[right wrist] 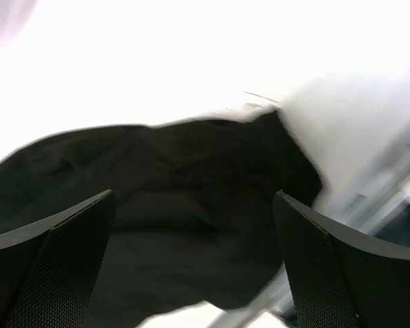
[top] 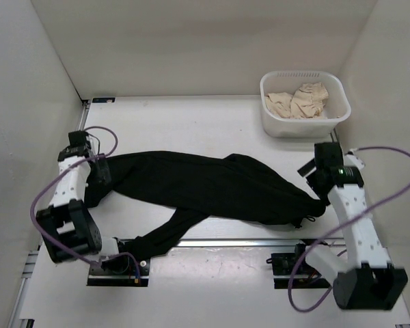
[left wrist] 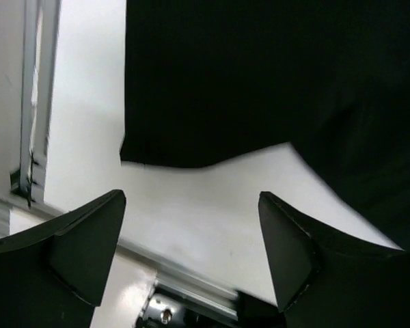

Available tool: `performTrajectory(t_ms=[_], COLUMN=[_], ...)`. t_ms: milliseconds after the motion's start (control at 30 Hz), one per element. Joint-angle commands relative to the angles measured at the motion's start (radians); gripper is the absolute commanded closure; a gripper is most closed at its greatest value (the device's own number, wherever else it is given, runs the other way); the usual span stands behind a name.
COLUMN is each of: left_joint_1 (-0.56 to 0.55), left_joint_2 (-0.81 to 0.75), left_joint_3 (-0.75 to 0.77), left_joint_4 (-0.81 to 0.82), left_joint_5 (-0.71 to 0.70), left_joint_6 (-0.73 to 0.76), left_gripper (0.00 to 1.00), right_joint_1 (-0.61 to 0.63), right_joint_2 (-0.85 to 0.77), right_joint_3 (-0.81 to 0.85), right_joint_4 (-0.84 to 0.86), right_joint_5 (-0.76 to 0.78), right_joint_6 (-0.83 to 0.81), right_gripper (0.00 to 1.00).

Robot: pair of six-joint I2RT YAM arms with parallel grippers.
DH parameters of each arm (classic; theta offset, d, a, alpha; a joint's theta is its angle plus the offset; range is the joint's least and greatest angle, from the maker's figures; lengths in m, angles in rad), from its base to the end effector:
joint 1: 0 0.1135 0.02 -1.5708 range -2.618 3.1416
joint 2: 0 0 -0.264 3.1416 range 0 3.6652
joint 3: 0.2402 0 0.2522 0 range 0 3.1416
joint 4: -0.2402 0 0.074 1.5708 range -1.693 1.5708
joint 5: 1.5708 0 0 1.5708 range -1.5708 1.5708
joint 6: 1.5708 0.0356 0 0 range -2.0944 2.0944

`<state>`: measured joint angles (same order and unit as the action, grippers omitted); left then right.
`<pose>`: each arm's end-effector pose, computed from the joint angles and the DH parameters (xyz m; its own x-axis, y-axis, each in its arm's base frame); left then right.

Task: Fold and stack the trousers
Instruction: Flatten the trousers out

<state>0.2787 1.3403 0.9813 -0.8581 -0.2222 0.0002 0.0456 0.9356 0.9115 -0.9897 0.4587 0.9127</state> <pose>0.2360 0.0757 0.2386 -0.9020 -0.2579 -0.3463 -0.3415 0.9168 0.2068 0.1662 -0.0082 0.2902 -0.3660 0.6934 -0.6207 0.7889 0.5849 0.1884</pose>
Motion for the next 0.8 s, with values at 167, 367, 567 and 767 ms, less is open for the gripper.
performTrajectory(t_ms=[167,367,567,767], left_joint_1=[0.105,0.114,0.123,0.102], left_joint_2=[0.354,0.590,0.784,0.816], left_joint_3=[0.342,0.486,0.597,0.497], left_joint_4=[0.090,0.099,0.099,0.099], left_joint_5=[0.086,0.076,0.076,0.116], left_joint_6=[0.000,0.000,0.000,0.000], left_gripper=[0.08,0.01,0.00,0.83], right_joint_1=[-0.067,-0.067,-0.076,-0.096], right_joint_2=[0.282,0.252,0.261,0.339], right_joint_3=[0.057,-0.110,-0.178,-0.195], right_joint_4=[0.129,0.118,0.129,0.243], right_joint_5=[-0.168,-0.241,-0.252,-0.383], right_joint_6=[0.061,0.081,0.080,0.032], right_gripper=[0.01,0.01,0.01,0.71])
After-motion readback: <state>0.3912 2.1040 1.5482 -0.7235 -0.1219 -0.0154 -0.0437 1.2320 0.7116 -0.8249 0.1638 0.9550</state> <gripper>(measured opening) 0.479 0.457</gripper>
